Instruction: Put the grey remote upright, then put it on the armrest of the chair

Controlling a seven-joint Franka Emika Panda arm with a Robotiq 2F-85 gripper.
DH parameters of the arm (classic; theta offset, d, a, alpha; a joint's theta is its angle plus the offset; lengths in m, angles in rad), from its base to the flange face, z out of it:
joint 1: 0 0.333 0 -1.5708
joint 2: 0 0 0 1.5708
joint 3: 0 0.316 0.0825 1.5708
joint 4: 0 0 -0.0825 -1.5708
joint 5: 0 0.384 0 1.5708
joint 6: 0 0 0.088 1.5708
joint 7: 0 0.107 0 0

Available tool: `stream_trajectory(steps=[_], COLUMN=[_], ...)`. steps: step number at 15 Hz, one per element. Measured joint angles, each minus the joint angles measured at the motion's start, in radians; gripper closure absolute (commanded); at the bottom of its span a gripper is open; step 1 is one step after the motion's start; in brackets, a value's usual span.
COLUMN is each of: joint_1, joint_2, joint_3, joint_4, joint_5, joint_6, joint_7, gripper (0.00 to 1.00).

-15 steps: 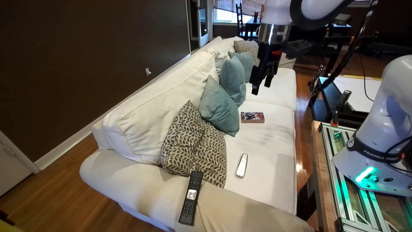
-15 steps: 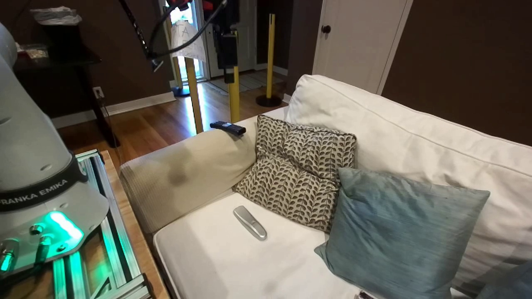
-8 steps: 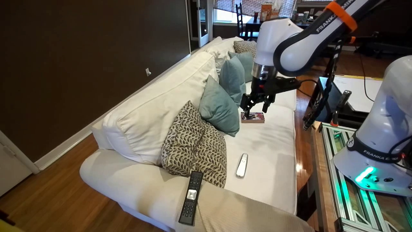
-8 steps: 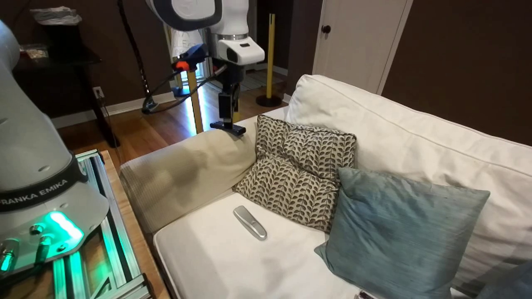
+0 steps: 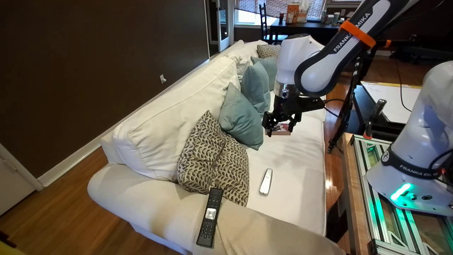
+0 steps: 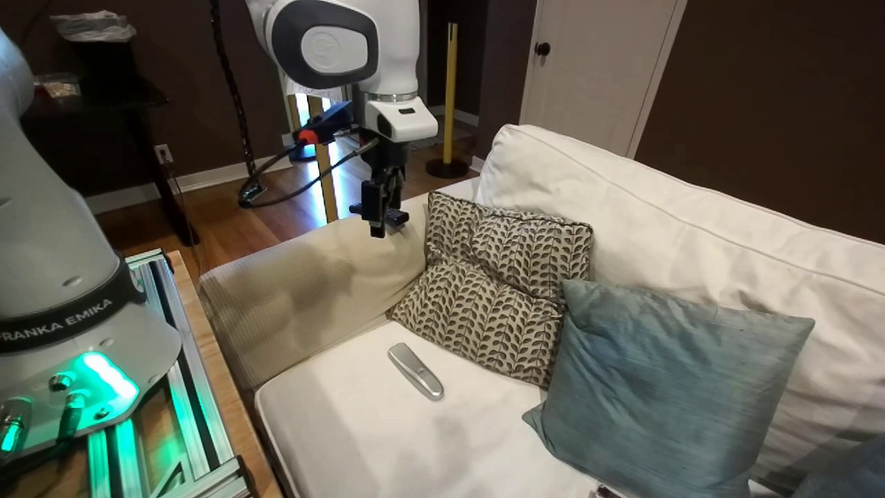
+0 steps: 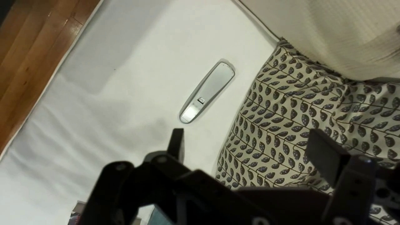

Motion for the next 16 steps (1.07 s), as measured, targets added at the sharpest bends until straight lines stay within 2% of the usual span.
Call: stream_trajectory(steps=[3, 6, 12, 14, 16], joint_1=[0.003, 0.005, 0.021, 0.017, -0.006], joint_2=[0.002, 0.038, 0.260, 0.363, 0.467], joint_3=[-0.005, -0.023, -0.030, 0.000, 0.065], joint_4=[0.001, 0.018, 0.085, 0.131, 0.190], joint_5=[0.005, 0.075, 0.287, 0.363, 0.446], joint_6=[0.000, 0.026, 0.218, 0.292, 0.354], joint_7=[-0.001, -0.004, 0.000, -0.004, -0.012], gripper=[0.00, 0.00, 0.00, 0.00, 0.00])
